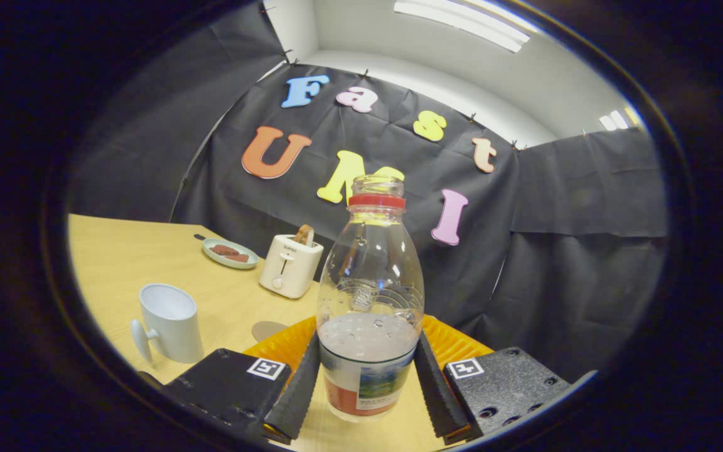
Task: Take the bottle from table, then pour the juice into the cup, finally place the bottle on the coaster
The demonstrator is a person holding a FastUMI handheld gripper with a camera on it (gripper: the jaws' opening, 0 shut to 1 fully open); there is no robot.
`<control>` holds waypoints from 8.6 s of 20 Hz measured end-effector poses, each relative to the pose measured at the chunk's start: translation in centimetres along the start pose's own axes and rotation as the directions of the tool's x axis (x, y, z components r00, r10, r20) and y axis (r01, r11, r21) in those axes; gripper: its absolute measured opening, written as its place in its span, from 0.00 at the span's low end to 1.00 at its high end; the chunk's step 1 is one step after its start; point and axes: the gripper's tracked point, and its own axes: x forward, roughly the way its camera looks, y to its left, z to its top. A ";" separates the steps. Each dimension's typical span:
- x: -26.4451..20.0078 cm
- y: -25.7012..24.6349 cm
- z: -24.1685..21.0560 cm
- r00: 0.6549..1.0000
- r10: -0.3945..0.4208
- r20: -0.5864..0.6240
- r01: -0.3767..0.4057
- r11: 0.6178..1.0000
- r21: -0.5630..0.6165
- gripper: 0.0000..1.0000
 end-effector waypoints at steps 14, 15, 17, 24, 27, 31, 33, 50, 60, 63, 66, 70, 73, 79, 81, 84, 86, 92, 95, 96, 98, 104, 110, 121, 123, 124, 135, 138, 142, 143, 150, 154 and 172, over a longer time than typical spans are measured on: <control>0.6 1.4 0.3 0.999 -0.024 -0.022 0.008 0.838 -0.545 0.79; 0.6 1.9 0.4 1.000 -0.014 -0.015 0.003 0.808 -0.588 0.79; 0.5 2.8 0.7 1.000 -0.003 0.008 0.008 0.761 -0.649 0.79; 1.5 5.3 0.4 0.998 0.027 0.053 0.027 0.586 -0.810 0.79; 1.6 6.1 0.7 0.995 0.044 0.088 0.052 0.521 -0.852 0.79; 0.6 7.5 0.5 0.990 0.089 0.110 0.065 0.410 -0.910 0.79; -0.3 8.4 -0.6 0.987 0.115 0.108 0.064 0.336 -0.940 0.79; -0.1 8.2 -1.5 0.988 0.108 0.108 0.081 0.229 -0.970 0.79; 0.3 6.4 0.4 0.985 0.087 0.149 0.129 0.205 -0.970 0.78; 0.2 5.3 1.1 0.984 0.072 0.164 0.148 0.192 -0.970 0.79; 0.4 4.8 3.0 0.979 0.070 0.193 0.178 0.181 -0.967 0.79; 0.5 4.2 4.1 0.974 0.069 0.215 0.201 0.168 -0.965 0.78; 0.5 4.1 5.2 0.972 0.070 0.222 0.209 0.155 -0.966 0.78; 0.5 3.8 5.4 0.973 0.062 0.224 0.214 0.135 -0.967 0.78; 0.4 3.5 5.4 0.973 0.050 0.226 0.218 0.124 -0.968 0.78; 0.3 3.7 5.7 0.970 0.048 0.238 0.232 0.106 -0.967 0.78; 0.0 3.9 5.7 0.970 0.051 0.237 0.231 0.106 -0.967 0.78; 0.0 4.5 7.2 0.965 0.057 0.254 0.249 0.090 -0.964 0.78; 0.0 4.2 8.0 0.963 0.051 0.264 0.260 0.077 -0.962 0.78; 0.1 4.1 8.3 0.962 0.049 0.270 0.266 0.073 -0.961 0.78; 0.0 3.7 8.9 0.956 0.053 0.288 0.285 0.047 -0.957 0.78; 0.0 3.3 9.7 0.947 0.061 0.315 0.315 -0.004 -0.949 0.78; -0.4 4.1 10.7 0.926 0.102 0.363 0.372 -0.094 -0.924 0.78; -0.9 4.6 12.4 0.908 0.131 0.398 0.414 -0.137 -0.900 0.78; -0.8 5.0 13.1 0.904 0.138 0.405 0.423 -0.138 -0.896 0.78; -0.6 5.1 13.5 0.902 0.140 0.408 0.426 -0.140 -0.894 0.78; -0.5 5.3 13.7 0.909 0.125 0.398 0.412 -0.118 -0.904 0.78; -0.3 5.1 13.2 0.923 0.092 0.374 0.378 -0.033 -0.925 0.78; 0.2 4.6 11.9 0.962 0.009 0.274 0.268 0.165 -0.949 0.78; 0.2 4.8 12.0 0.965 0.001 0.261 0.254 0.215 -0.943 0.78; 0.3 5.3 8.3 0.998 -0.052 0.025 0.053 0.629 -0.776 0.79; 0.3 6.1 7.8 0.997 -0.024 -0.071 -0.025 0.786 -0.618 0.79; 3.0 7.6 14.3 0.996 0.069 -0.051 -0.063 0.992 0.112 0.80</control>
